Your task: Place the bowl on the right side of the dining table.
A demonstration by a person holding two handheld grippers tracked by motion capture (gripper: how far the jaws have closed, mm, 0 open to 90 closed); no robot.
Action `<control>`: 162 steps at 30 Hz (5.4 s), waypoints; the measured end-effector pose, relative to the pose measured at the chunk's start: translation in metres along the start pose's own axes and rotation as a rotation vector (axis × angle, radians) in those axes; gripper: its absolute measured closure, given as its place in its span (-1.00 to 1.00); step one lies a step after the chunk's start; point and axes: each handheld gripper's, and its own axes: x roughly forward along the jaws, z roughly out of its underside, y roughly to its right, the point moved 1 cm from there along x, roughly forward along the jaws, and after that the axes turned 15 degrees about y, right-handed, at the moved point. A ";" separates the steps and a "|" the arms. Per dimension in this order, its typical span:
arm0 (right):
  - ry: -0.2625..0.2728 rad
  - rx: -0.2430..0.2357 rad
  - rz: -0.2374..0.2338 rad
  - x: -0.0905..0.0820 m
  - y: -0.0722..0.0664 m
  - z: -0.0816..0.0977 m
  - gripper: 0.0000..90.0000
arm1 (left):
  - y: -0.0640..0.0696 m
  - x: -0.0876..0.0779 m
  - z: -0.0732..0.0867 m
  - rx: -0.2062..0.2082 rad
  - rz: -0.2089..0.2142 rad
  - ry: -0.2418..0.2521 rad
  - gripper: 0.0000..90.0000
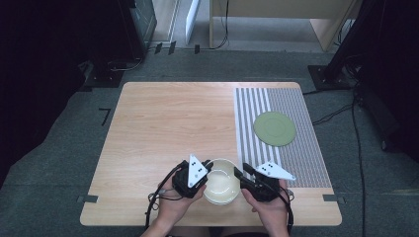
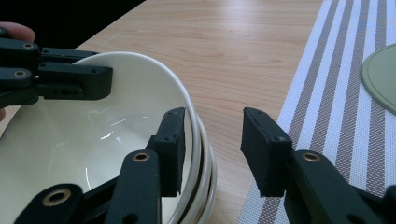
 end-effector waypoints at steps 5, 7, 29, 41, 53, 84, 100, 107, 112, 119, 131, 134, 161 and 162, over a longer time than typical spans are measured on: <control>-0.003 -0.002 -0.001 0.001 -0.001 0.001 0.33 | 0.000 0.002 0.000 -0.023 -0.010 -0.032 0.67; -0.005 -0.003 -0.001 0.001 -0.002 0.001 0.32 | 0.000 0.004 0.001 -0.026 -0.011 -0.052 0.58; 0.004 0.028 -0.022 0.000 -0.004 -0.001 0.35 | 0.008 -0.006 0.001 0.075 -0.071 0.085 0.86; 0.007 0.084 -0.053 -0.002 -0.016 -0.005 0.61 | 0.011 -0.020 -0.009 0.101 -0.106 0.211 0.86; 0.017 0.107 0.016 0.001 -0.025 0.001 0.80 | 0.015 -0.027 -0.009 0.114 -0.118 0.251 0.84; 0.189 -0.144 0.142 -0.004 -0.027 -0.028 0.88 | -0.017 -0.065 -0.005 -0.168 -0.032 0.385 0.03; 0.228 -0.125 0.177 -0.010 -0.009 -0.040 0.88 | -0.043 -0.073 0.006 -0.242 -0.133 0.335 -0.69; 0.244 -0.117 0.196 -0.014 -0.002 -0.044 0.88 | -0.060 -0.078 0.016 -0.254 -0.234 0.327 -0.77; 0.250 -0.109 0.207 -0.017 0.002 -0.047 0.88 | -0.070 -0.083 0.022 -0.267 -0.266 0.326 -0.77; 0.250 -0.102 0.214 -0.018 0.007 -0.048 0.88 | -0.082 -0.092 0.032 -0.260 -0.327 0.324 -0.77; 0.260 -0.092 0.231 -0.023 0.016 -0.053 0.88 | -0.093 -0.111 0.055 -0.264 -0.385 0.327 -0.77; 0.259 -0.092 0.233 -0.024 0.017 -0.054 0.88 | -0.096 -0.116 0.065 -0.254 -0.388 0.307 -0.77; 0.250 -0.074 0.260 -0.025 0.030 -0.053 0.88 | -0.145 -0.155 0.134 -0.260 -0.489 0.187 -0.77; 0.251 -0.072 0.261 -0.025 0.031 -0.053 0.88 | -0.147 -0.155 0.136 -0.260 -0.488 0.180 -0.77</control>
